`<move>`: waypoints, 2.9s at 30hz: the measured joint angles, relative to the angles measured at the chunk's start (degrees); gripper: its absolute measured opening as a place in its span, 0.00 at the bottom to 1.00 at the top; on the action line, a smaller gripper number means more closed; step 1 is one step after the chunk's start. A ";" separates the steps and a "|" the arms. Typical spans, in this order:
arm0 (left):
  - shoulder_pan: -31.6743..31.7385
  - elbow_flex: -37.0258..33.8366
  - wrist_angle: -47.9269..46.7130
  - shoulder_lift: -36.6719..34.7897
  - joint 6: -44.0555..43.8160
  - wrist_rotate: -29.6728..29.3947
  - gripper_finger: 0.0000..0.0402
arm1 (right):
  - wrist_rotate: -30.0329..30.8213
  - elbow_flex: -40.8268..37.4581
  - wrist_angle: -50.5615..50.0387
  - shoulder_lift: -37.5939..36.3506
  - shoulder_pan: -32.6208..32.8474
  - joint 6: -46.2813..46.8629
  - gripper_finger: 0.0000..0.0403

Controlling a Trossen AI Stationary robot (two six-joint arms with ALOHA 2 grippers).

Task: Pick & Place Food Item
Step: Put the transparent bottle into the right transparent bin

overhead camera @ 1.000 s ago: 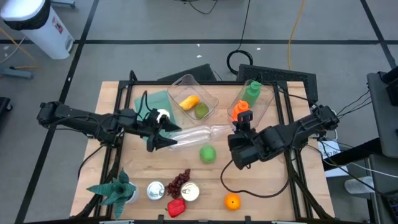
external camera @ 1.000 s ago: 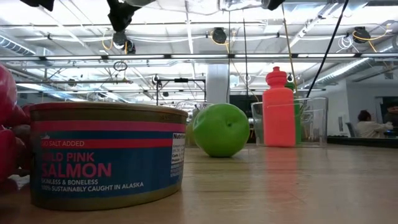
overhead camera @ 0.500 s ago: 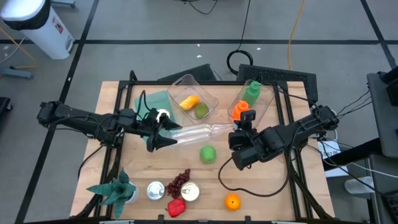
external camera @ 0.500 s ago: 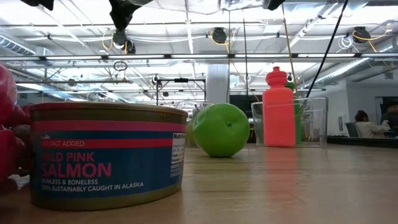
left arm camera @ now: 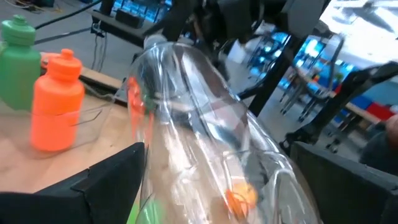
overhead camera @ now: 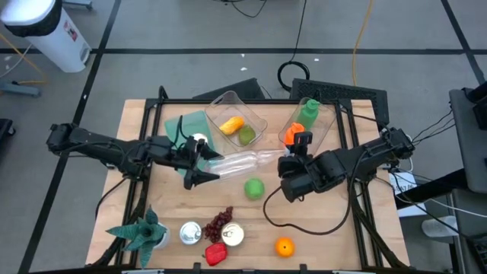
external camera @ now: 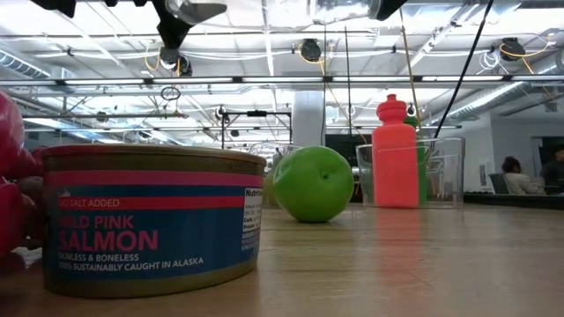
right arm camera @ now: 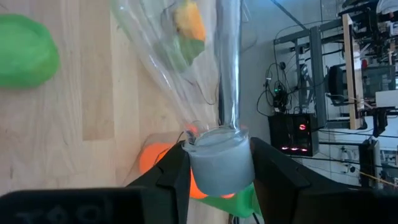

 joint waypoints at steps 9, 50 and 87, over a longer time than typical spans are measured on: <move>-0.01 -0.09 -1.81 0.09 2.71 -1.06 0.88 | -0.61 0.02 1.15 -0.02 -0.38 0.01 0.30; 0.47 -0.15 5.90 0.13 10.49 -0.18 0.72 | -15.44 -0.25 14.47 -14.69 0.11 -2.58 0.69; 0.95 -0.07 0.99 0.09 11.36 0.88 0.73 | -72.39 -39.58 68.15 -36.90 -30.33 16.61 0.63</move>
